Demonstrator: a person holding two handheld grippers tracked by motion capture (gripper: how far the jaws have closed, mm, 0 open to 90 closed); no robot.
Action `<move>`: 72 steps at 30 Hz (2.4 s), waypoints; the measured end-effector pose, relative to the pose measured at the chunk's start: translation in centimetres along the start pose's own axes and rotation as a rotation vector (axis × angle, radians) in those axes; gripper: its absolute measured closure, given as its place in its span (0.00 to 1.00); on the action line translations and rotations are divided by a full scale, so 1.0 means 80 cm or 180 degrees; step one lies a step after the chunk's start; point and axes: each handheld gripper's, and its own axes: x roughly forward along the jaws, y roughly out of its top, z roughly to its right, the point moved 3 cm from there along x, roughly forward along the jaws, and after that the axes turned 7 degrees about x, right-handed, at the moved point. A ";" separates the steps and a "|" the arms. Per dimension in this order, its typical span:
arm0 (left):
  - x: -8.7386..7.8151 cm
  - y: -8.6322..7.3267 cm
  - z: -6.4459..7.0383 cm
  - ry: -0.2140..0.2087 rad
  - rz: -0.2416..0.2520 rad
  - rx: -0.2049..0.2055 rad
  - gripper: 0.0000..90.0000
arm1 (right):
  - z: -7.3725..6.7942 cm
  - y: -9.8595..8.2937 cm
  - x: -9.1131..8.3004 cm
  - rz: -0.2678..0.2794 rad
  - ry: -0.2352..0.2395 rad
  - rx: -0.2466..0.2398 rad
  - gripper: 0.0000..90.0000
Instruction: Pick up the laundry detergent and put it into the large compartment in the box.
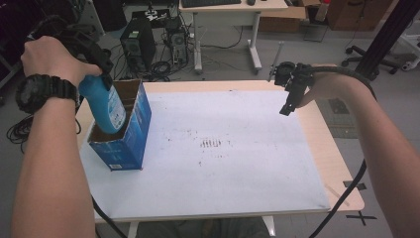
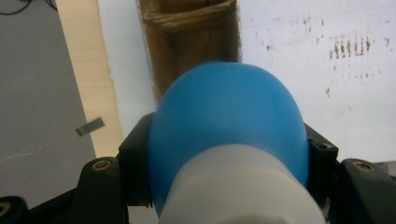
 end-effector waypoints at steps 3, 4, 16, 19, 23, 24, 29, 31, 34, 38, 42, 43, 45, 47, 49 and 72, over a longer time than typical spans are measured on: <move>0.002 0.001 -0.002 0.0006 -0.0018 -0.0012 0.42 | 0.000 0.000 0.000 0.0001 0.0004 0.0032 0.17; 0.002 0.001 -0.002 0.0002 -0.0008 0.0006 0.42 | 0.000 -0.001 0.000 -0.0007 0.0004 0.0027 0.17; 0.011 0.008 -0.004 -0.0006 -0.0043 -0.0014 0.42 | 0.002 -0.001 0.003 -0.0019 0.0002 0.0019 0.17; 0.013 0.008 -0.007 -0.0019 -0.0049 -0.0030 0.42 | 0.002 -0.001 0.003 -0.0019 -0.0001 0.0020 0.17; 0.019 0.008 -0.009 -0.0007 -0.0087 -0.0044 0.42 | 0.002 -0.001 0.003 -0.0024 -0.0002 0.0034 0.17; 0.021 0.008 -0.009 -0.0004 -0.0102 -0.0034 0.42 | 0.002 -0.002 0.003 -0.0034 -0.0003 0.0020 0.17; 0.028 0.010 -0.011 0.0001 -0.0089 -0.0045 0.42 | 0.003 -0.001 0.005 -0.0037 0.0003 0.0018 0.17; 0.032 0.010 -0.011 0.0009 -0.0110 -0.0042 0.42 | 0.002 -0.002 0.008 -0.0038 0.0010 0.0041 0.17; 0.035 0.010 -0.013 -0.0026 -0.0085 -0.0052 0.42 | 0.002 -0.001 0.010 -0.0036 0.0018 0.0037 0.17; 0.045 0.011 -0.011 -0.0030 -0.0137 -0.0052 0.42 | 0.002 -0.001 0.010 -0.0036 0.0018 0.0039 0.17; 0.054 0.012 -0.011 -0.0026 -0.0178 -0.0057 0.42 | 0.001 -0.002 0.009 -0.0035 0.0019 0.0036 0.17; 0.057 0.012 -0.011 -0.0023 -0.0175 -0.0053 0.42 | 0.001 -0.002 0.009 -0.0023 0.0015 0.0039 0.17; 0.062 0.012 -0.011 -0.0018 -0.0190 -0.0052 0.42 | 0.002 -0.004 0.009 -0.0034 0.0009 0.0037 0.17; 0.065 0.013 -0.011 -0.0028 -0.0191 -0.0054 0.42 | 0.002 -0.005 0.010 -0.0032 0.0014 0.0036 0.17; 0.071 0.013 -0.010 -0.0039 -0.0212 -0.0050 0.42 | 0.002 -0.005 0.010 -0.0041 0.0011 0.0034 0.17; 0.112 0.013 -0.008 -0.0068 -0.0301 -0.0051 0.42 | 0.001 -0.007 0.012 -0.0033 0.0009 0.0042 0.17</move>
